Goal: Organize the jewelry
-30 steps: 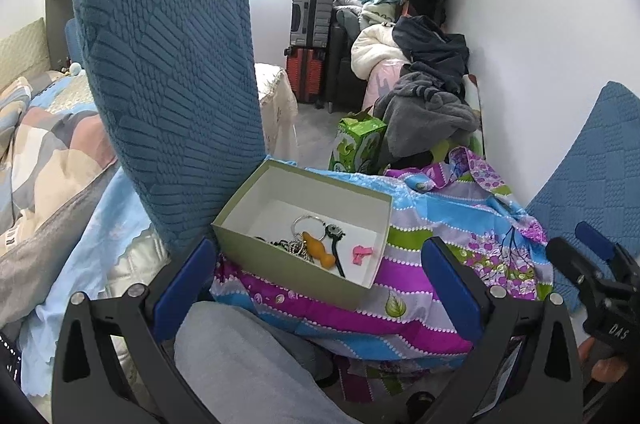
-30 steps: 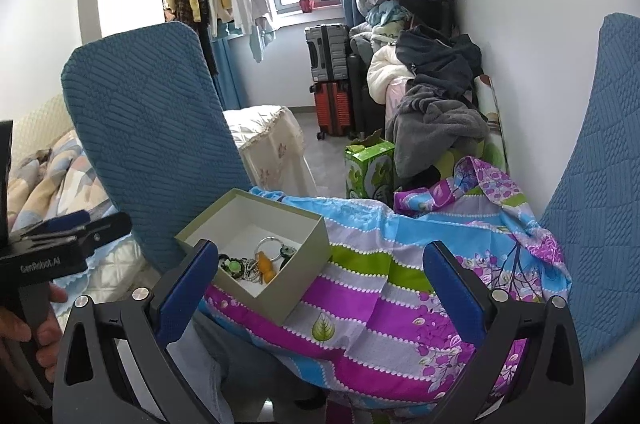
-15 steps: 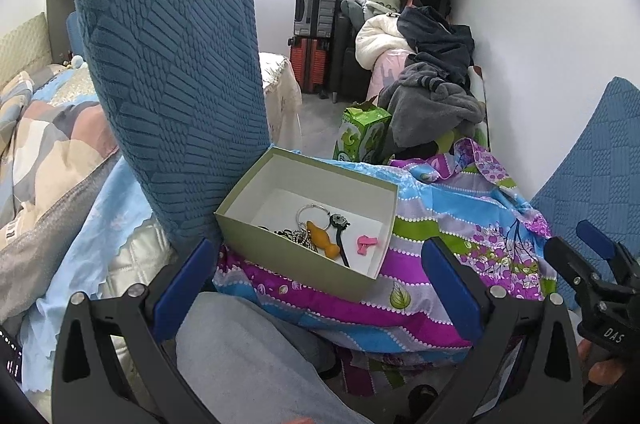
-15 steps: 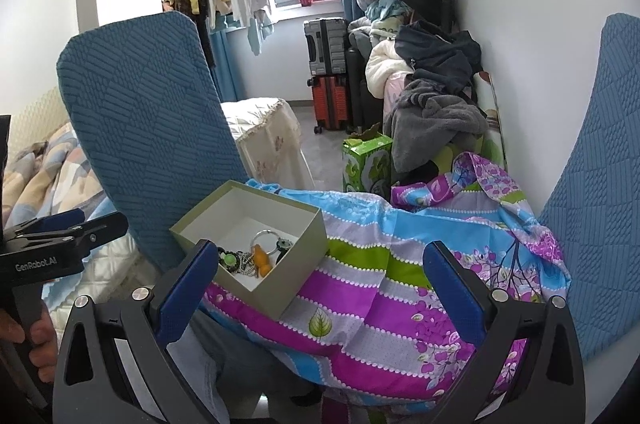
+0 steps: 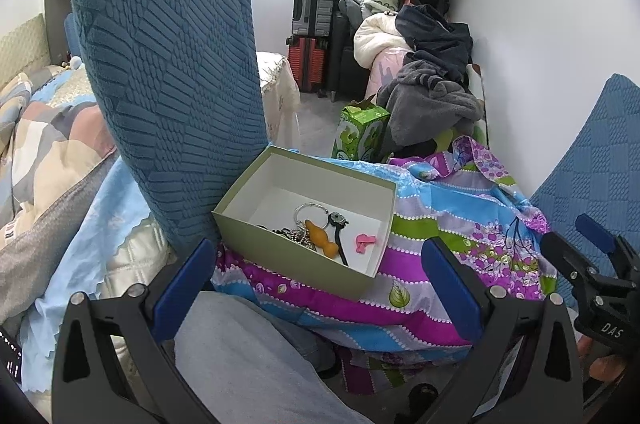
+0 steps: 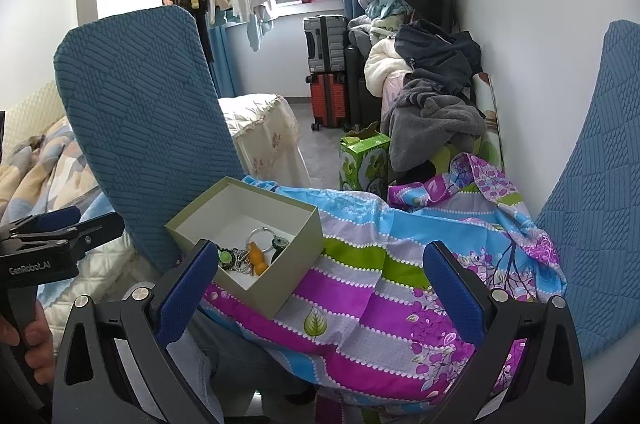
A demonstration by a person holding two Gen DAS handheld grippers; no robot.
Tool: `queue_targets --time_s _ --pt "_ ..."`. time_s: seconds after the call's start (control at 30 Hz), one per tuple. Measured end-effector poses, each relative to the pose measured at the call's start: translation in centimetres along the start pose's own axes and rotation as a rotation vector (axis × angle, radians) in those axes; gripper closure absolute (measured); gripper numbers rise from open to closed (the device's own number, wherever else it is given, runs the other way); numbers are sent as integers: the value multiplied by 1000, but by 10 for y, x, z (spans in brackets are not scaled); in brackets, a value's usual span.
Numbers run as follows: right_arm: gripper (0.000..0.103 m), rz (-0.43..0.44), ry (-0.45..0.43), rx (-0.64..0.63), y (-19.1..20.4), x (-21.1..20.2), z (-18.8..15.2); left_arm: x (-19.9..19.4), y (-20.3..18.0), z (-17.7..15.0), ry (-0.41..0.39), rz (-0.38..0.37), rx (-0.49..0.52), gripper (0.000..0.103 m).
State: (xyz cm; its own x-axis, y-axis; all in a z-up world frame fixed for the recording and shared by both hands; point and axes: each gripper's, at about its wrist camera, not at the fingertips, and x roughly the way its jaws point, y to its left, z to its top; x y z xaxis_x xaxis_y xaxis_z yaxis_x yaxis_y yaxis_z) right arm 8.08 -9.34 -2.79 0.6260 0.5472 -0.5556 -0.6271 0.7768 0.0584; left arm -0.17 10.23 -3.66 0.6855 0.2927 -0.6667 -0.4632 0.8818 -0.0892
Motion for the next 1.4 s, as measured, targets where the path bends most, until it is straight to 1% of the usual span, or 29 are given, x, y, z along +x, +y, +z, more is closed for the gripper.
queue_targets --time_s 0.17,0.57,0.83,1.0,1.17,1.4 --pt "0 -2 1 2 0 0 0 3 -4 -1 17 3 9 0" --pt "0 -5 1 1 -4 0 0 3 -5 -1 -2 -13 -3 0" --pt "0 -3 5 1 -6 0 -1 4 -4 -1 6 -8 -3 0" --pt "0 5 24 -11 -6 5 -4 6 -5 0 15 -7 -3 0" --pt "0 3 23 -10 -3 7 -4 3 -4 0 -13 -22 -23 0" --pt "0 3 25 -12 -3 7 -4 4 -3 0 -13 -12 -30 0"
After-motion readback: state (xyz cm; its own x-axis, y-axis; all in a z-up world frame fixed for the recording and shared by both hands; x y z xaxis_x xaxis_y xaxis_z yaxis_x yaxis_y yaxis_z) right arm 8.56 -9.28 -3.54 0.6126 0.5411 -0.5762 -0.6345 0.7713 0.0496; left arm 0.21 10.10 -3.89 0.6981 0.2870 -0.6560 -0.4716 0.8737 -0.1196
